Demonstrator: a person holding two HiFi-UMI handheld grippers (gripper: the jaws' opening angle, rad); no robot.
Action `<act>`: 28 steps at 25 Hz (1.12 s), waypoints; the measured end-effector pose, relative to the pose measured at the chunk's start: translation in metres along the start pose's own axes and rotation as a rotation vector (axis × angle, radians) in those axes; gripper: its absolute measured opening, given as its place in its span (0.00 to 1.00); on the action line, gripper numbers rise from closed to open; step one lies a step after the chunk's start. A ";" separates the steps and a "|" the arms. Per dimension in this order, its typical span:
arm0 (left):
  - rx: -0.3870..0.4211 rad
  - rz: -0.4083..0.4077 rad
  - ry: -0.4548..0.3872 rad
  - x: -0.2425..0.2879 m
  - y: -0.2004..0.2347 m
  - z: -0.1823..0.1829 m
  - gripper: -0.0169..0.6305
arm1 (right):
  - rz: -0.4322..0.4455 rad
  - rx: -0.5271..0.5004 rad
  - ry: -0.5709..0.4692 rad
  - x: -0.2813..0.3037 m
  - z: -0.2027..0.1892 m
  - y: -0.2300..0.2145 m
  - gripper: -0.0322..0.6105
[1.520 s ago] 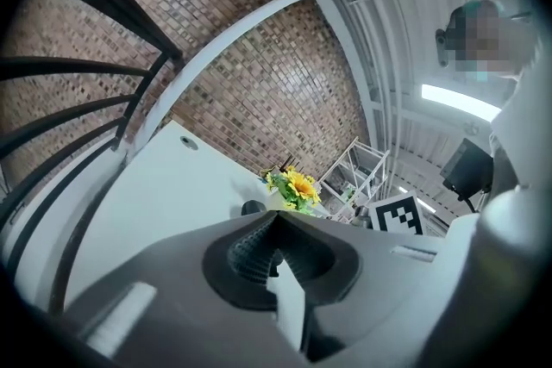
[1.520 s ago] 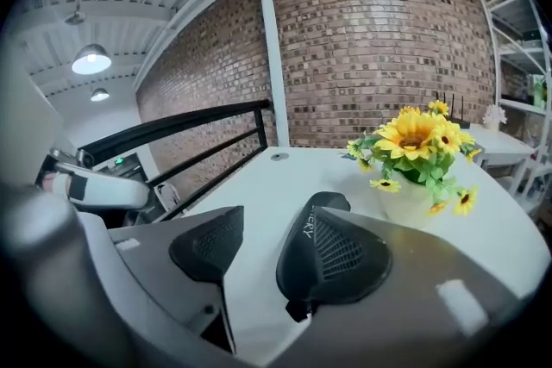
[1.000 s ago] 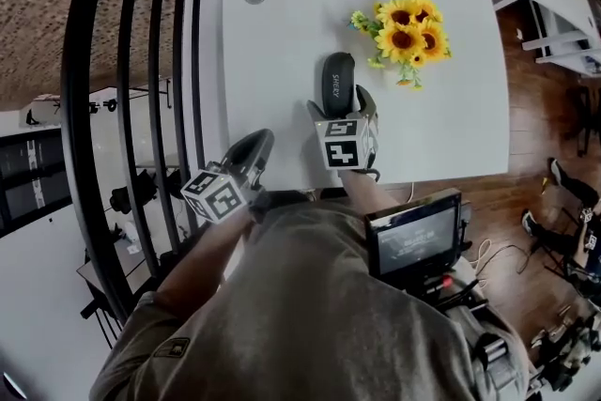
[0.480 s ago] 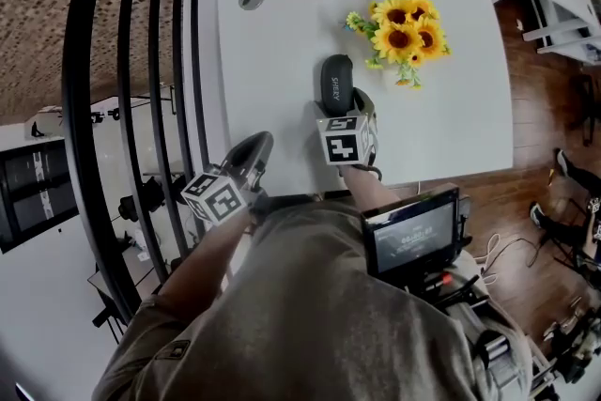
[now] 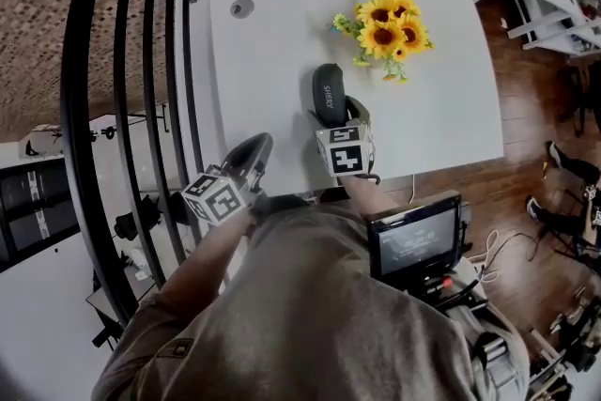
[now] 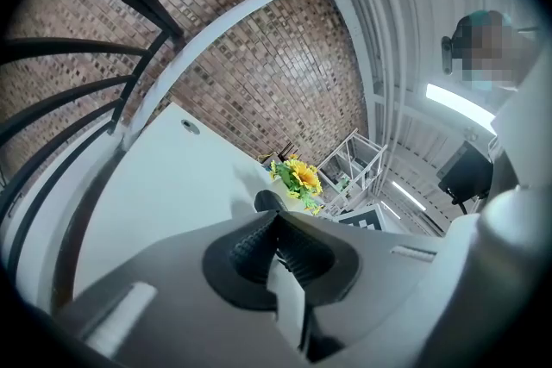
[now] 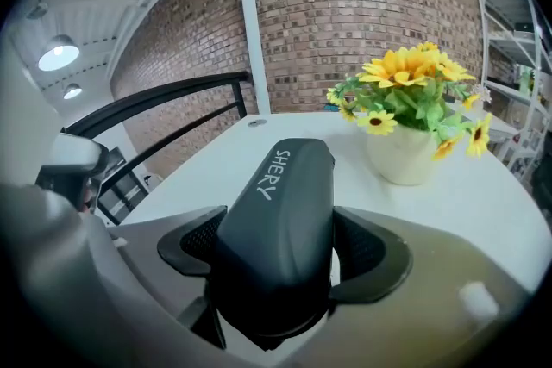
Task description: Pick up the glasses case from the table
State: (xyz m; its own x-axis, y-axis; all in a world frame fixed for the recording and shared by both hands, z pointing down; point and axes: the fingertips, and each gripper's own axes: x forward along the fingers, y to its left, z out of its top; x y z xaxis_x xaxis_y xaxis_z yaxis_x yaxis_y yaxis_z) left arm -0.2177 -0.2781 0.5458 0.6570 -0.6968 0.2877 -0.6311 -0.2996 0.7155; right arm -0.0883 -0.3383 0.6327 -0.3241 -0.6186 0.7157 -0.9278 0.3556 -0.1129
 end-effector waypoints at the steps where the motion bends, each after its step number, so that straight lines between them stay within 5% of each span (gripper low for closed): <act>1: 0.002 -0.008 -0.002 -0.001 -0.002 -0.001 0.03 | 0.000 0.005 -0.012 -0.005 0.000 0.000 0.66; 13: 0.028 -0.118 -0.028 -0.017 -0.044 -0.011 0.03 | 0.026 0.103 -0.185 -0.098 0.020 0.012 0.65; 28: 0.105 -0.161 -0.129 -0.005 -0.122 -0.014 0.03 | 0.120 0.142 -0.365 -0.210 0.037 -0.019 0.65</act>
State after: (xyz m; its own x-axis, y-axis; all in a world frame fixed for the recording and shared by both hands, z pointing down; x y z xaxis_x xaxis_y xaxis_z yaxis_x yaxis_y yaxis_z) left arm -0.1383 -0.2295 0.4661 0.6989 -0.7100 0.0864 -0.5660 -0.4751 0.6738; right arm -0.0093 -0.2412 0.4595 -0.4521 -0.7958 0.4029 -0.8874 0.3558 -0.2930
